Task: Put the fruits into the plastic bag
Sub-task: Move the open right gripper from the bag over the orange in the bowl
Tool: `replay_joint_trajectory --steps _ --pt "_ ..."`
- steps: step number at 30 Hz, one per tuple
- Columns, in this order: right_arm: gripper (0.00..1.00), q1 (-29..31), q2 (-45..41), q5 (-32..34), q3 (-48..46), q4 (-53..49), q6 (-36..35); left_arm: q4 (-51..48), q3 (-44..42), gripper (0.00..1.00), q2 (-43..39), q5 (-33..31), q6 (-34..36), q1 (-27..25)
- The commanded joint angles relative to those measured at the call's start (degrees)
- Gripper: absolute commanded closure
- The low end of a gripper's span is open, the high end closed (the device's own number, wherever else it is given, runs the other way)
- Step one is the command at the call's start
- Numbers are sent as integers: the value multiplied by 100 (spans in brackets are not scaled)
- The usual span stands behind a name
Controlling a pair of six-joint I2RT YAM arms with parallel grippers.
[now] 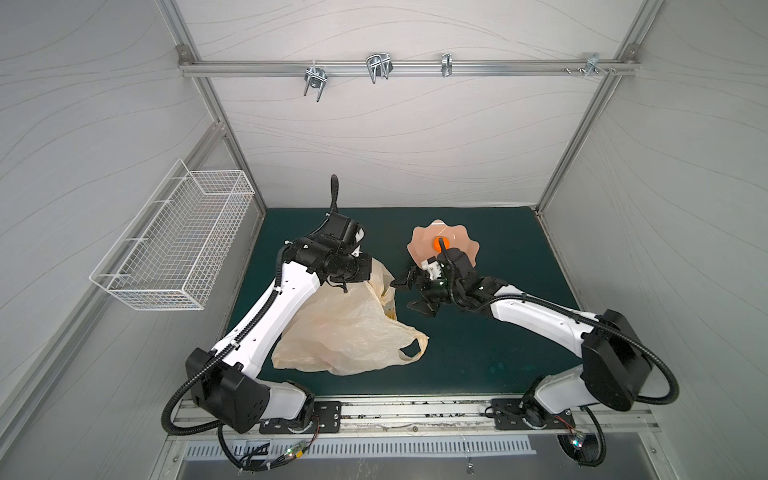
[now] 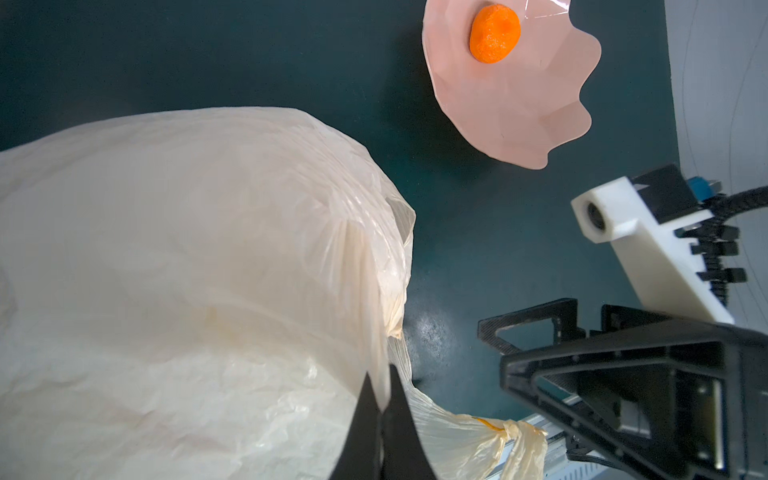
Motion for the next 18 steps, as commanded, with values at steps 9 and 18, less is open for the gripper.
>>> replay_joint_trajectory --steps 9,18 --pt "4 -838 -784 220 -123 -1320 -960 195 261 100 139 63 105 -16" --pt "9 -1248 -920 267 12 -1799 -1411 271 212 100 157 102 105 -16"
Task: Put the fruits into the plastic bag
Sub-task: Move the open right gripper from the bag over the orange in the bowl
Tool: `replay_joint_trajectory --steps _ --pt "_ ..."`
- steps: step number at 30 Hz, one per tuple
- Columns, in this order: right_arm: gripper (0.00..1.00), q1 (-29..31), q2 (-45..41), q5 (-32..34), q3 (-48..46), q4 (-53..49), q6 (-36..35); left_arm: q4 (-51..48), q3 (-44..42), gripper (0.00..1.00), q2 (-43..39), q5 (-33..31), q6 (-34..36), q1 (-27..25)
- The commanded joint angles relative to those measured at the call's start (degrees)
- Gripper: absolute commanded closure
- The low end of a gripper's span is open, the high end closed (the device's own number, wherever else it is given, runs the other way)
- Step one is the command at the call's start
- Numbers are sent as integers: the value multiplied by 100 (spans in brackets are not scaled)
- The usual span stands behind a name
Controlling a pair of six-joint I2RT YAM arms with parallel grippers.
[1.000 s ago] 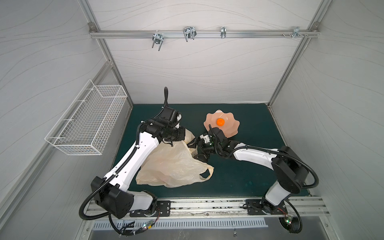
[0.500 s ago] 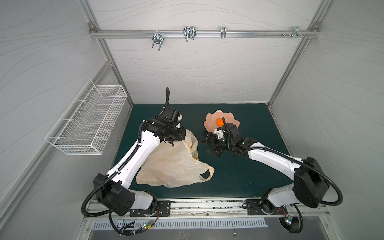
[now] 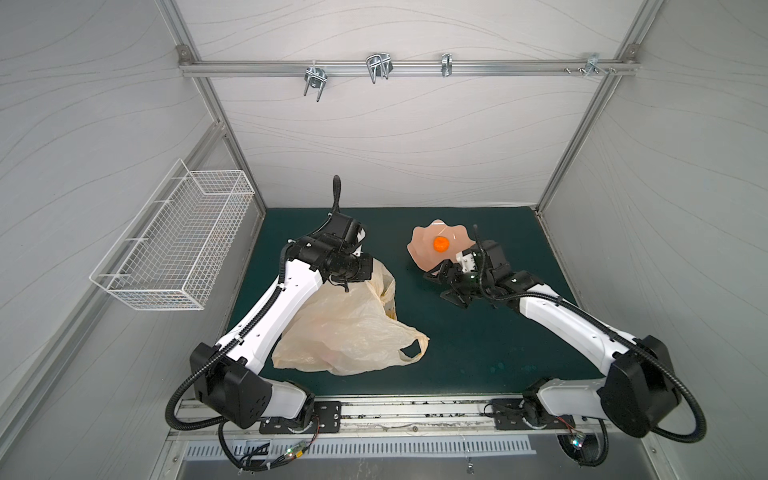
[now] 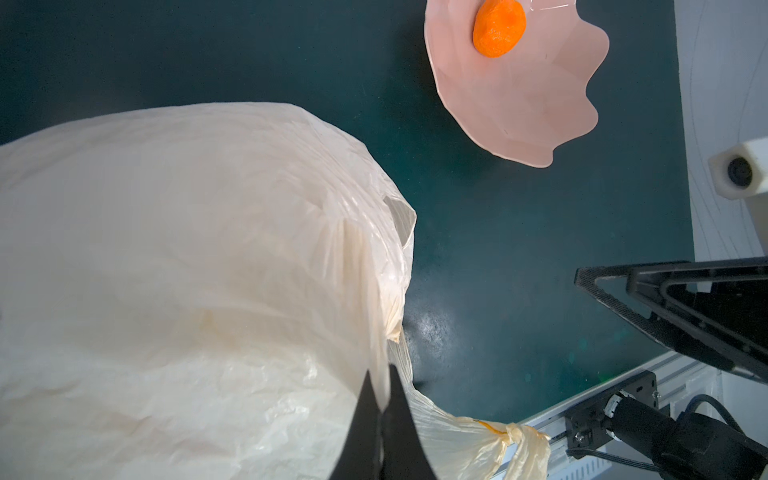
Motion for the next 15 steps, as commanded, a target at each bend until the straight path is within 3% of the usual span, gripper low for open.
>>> replay_joint_trajectory --steps 1,15 --pt "9 -79 -126 97 128 -391 -314 230 207 100 52 75 94 -18" --pt "11 -268 352 408 720 -930 -1211 219 290 100 131 148 120 -15"
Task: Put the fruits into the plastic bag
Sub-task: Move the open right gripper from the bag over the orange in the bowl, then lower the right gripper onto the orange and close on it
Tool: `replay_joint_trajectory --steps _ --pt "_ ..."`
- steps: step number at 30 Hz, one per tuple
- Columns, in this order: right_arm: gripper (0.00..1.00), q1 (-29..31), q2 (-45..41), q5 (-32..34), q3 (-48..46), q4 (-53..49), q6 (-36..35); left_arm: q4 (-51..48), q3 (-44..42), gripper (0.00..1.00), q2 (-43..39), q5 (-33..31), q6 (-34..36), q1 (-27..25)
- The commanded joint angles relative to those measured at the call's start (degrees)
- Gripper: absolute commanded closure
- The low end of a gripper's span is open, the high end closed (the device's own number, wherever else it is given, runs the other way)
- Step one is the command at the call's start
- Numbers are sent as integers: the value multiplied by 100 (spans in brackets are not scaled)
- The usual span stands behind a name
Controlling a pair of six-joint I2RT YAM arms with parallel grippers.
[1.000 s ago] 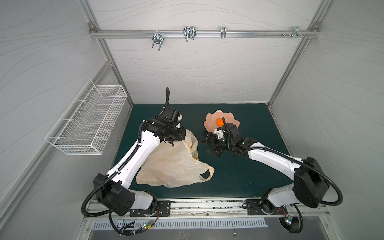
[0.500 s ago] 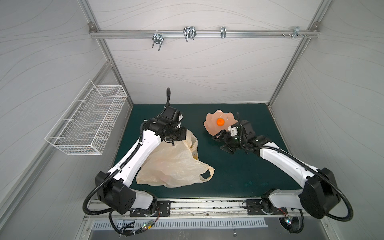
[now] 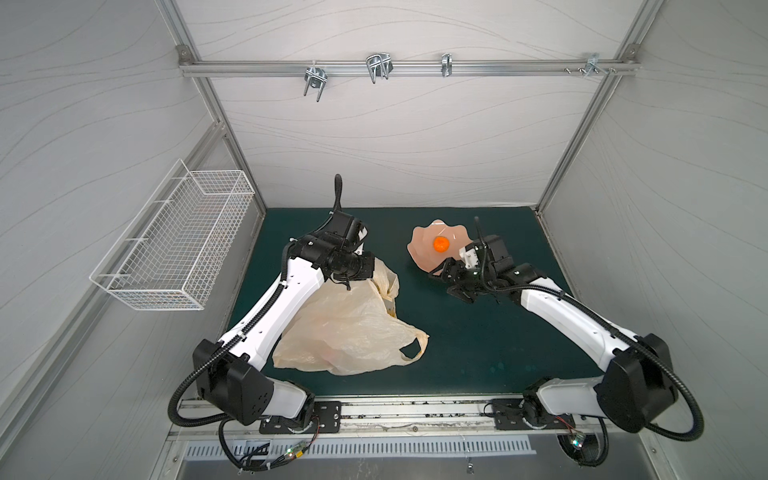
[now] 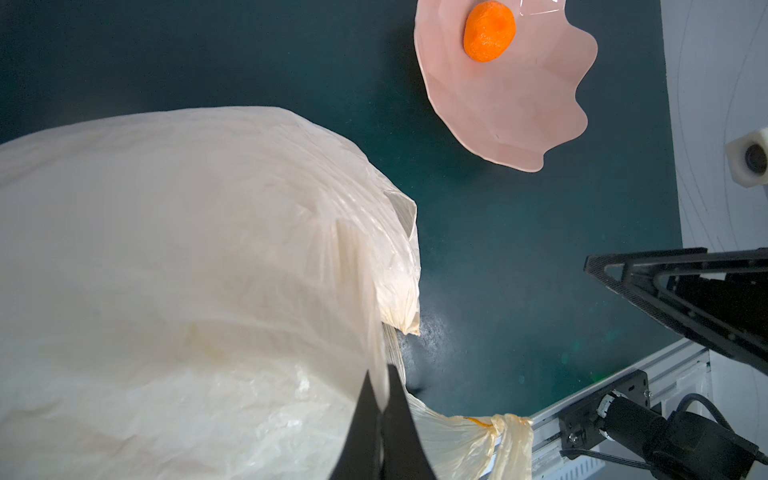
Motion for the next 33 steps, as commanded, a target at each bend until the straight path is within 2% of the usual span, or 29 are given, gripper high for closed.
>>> replay_joint_trajectory --steps 1,12,23,33 --pt "11 -98 195 205 252 -300 -420 119 230 100 23 62 114 -18" --pt "10 -506 1193 464 1207 -629 -1316 47 222 100 -55 55 114 -18" --pt "8 -865 2414 814 2302 -869 -1791 -14 148 100 -187 30 66 -18" --pt "8 -929 3650 1353 3551 -1210 -2237 -36 -8 100 -343 18 -14 -20"
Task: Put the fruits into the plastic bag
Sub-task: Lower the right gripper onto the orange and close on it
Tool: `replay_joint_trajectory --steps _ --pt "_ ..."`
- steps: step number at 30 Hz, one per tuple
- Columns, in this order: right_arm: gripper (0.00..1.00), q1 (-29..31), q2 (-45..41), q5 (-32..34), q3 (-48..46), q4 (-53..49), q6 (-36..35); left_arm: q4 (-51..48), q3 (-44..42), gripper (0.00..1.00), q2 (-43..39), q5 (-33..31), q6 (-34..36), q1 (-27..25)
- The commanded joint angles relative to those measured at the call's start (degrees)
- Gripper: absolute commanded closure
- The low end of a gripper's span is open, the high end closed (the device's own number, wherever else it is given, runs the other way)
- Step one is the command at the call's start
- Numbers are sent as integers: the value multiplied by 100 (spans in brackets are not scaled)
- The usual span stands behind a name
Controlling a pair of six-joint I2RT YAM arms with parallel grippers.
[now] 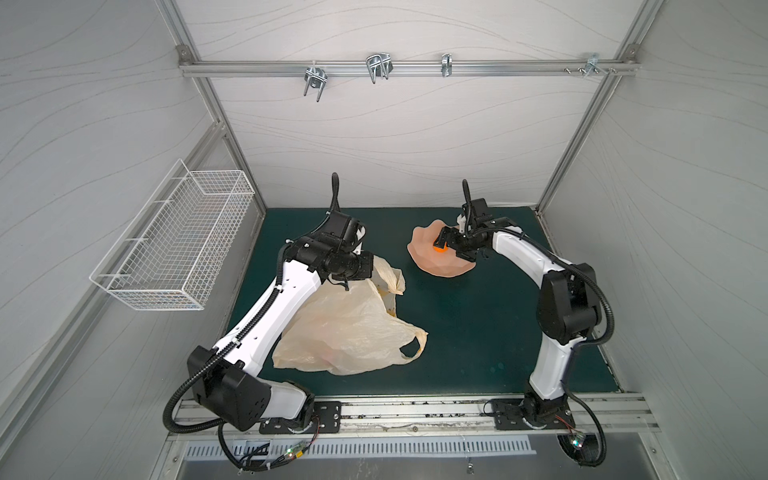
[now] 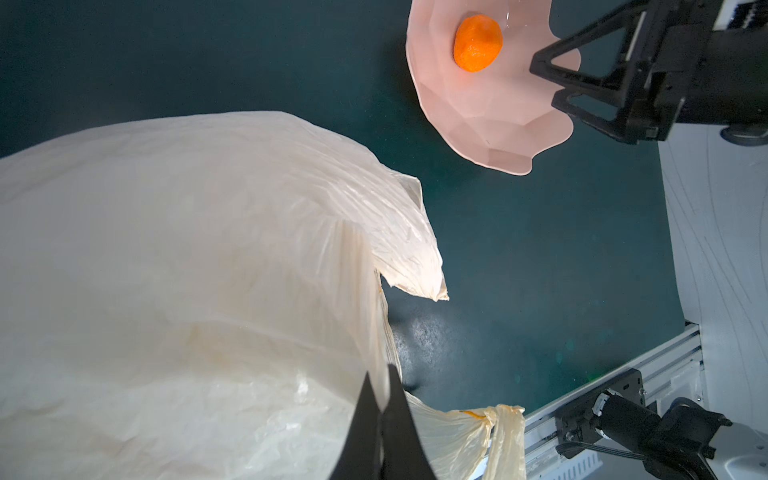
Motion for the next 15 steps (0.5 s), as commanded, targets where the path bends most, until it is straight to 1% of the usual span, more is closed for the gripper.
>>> replay_joint_trajectory --steps 1,15 --pt "8 -32 374 319 360 -306 -282 -30 -18 100 -158 13 -23 -23" --pt "8 -45 1603 787 1243 -175 -195 -115 -170 100 -318 -44 -58 -18"
